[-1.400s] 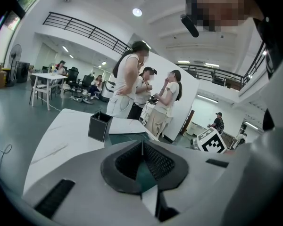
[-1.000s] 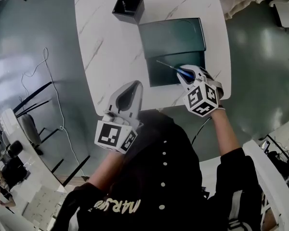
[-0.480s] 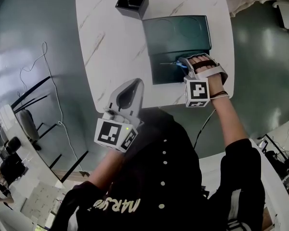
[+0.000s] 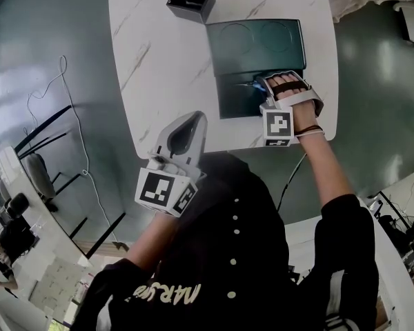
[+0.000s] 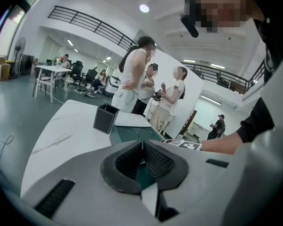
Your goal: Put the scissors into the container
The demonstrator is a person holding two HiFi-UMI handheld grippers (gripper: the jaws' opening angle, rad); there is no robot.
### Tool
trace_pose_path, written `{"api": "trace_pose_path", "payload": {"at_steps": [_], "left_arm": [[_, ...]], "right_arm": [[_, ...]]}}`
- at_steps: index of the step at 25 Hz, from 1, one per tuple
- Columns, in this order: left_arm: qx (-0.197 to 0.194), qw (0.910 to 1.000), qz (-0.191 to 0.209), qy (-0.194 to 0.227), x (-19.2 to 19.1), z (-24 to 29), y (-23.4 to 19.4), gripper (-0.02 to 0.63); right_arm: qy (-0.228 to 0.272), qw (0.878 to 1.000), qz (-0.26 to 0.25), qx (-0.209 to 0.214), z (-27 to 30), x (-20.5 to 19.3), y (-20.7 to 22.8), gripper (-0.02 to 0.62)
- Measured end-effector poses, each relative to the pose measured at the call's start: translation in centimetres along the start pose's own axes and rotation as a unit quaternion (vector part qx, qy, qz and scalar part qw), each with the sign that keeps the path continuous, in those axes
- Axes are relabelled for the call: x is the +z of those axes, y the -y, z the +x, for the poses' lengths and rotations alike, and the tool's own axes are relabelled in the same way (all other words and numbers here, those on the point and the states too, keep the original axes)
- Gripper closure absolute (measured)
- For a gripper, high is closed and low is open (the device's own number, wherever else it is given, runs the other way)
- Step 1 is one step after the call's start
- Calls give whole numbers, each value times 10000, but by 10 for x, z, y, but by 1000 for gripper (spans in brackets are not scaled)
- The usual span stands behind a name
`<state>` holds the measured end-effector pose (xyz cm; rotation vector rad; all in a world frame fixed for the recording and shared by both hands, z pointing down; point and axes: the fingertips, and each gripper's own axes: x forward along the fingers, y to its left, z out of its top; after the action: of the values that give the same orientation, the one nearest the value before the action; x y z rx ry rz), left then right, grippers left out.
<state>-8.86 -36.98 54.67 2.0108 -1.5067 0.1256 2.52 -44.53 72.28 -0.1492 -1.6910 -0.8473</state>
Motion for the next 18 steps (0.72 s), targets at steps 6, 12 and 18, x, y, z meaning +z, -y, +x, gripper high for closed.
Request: {"api": "trace_pose_path", "payload": {"at_steps": [6, 12, 18], "left_arm": [[-19, 10000, -1, -34, -2, 0, 2, 571], [-21, 10000, -16, -18, -1, 0, 3, 571], [-53, 10000, 5, -7, -1, -1, 9, 571]], "right_arm": [[-109, 9998, 125, 71, 6, 0, -4, 518], [67, 9949, 902, 451, 1, 0, -7, 440], [146, 9858, 1366, 965, -4, -3, -23, 390]]}}
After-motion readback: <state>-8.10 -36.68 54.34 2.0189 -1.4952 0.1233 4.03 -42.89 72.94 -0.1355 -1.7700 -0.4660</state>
